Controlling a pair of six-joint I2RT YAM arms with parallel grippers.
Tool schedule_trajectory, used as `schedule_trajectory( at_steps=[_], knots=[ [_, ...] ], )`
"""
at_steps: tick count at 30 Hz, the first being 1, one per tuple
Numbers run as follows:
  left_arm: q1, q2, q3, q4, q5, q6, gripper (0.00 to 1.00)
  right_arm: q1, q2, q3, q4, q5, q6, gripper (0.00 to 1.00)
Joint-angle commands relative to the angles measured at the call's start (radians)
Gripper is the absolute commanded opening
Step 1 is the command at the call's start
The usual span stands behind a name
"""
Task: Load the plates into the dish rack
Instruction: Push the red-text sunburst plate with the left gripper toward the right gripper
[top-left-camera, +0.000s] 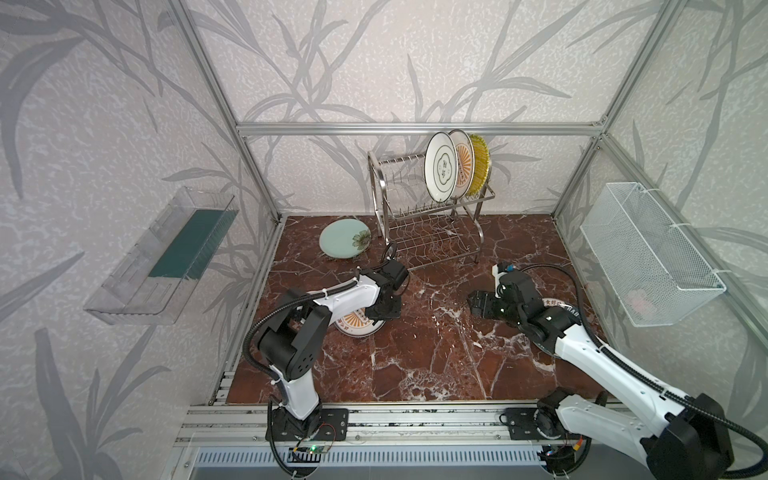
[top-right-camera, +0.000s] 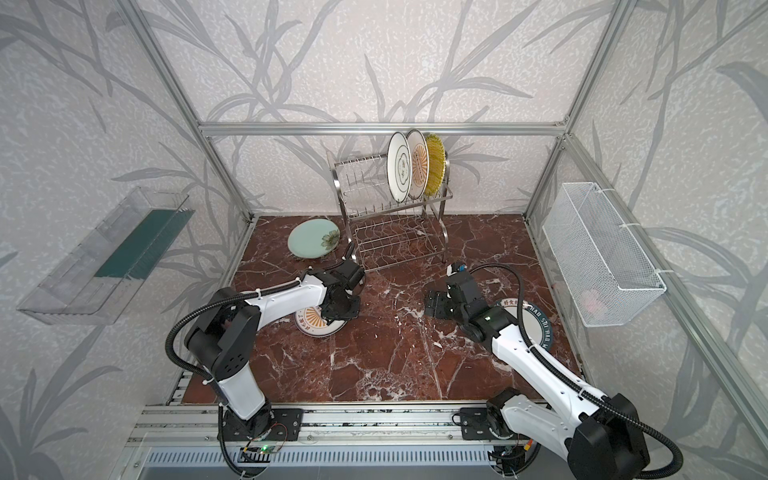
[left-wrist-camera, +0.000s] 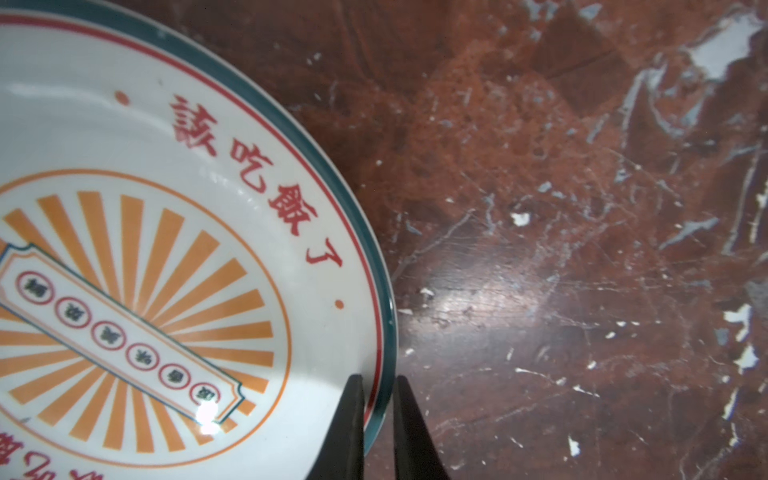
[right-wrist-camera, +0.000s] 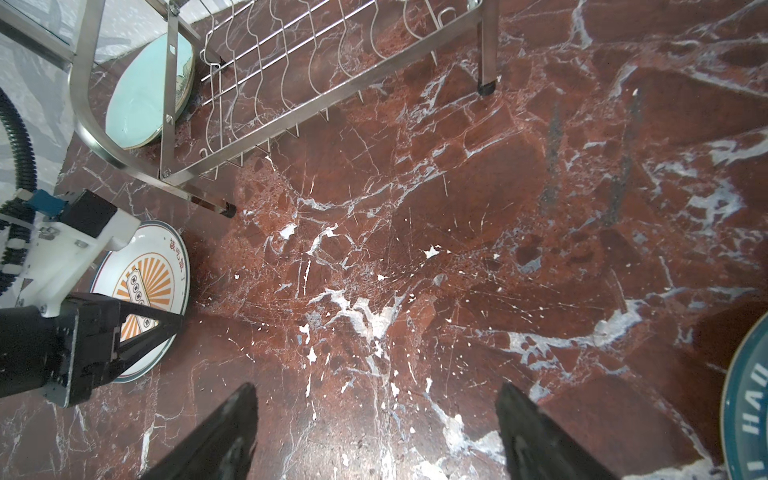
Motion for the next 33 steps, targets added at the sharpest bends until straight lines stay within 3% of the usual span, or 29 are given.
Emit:
schedule_trajectory(
  at_steps=[1,12,24,27,33],
  knots=[
    [-0.034,-0.016,-0.008,0.011,0.036,-0.042,0.13,-0.007,-0.028,-0.009,-0.019,0.02,0.004,0.88],
    [-0.127,0.046,0.062,0.073,0.094,-0.07,0.13,-0.009,-0.051,-0.009,-0.042,0.029,0.001,0.88],
    [-0.197,0.161,0.245,0.109,0.134,-0.072,0.13,-0.035,-0.093,-0.016,-0.08,0.037,-0.008,0.88],
    [-0.199,0.134,0.255,0.091,0.09,-0.061,0.13,-0.044,-0.102,-0.018,-0.085,0.03,-0.013,0.88],
    [-0.183,-0.02,0.196,-0.003,-0.103,-0.029,0.13,-0.047,-0.094,-0.025,-0.065,0.018,-0.006,0.88]
  ],
)
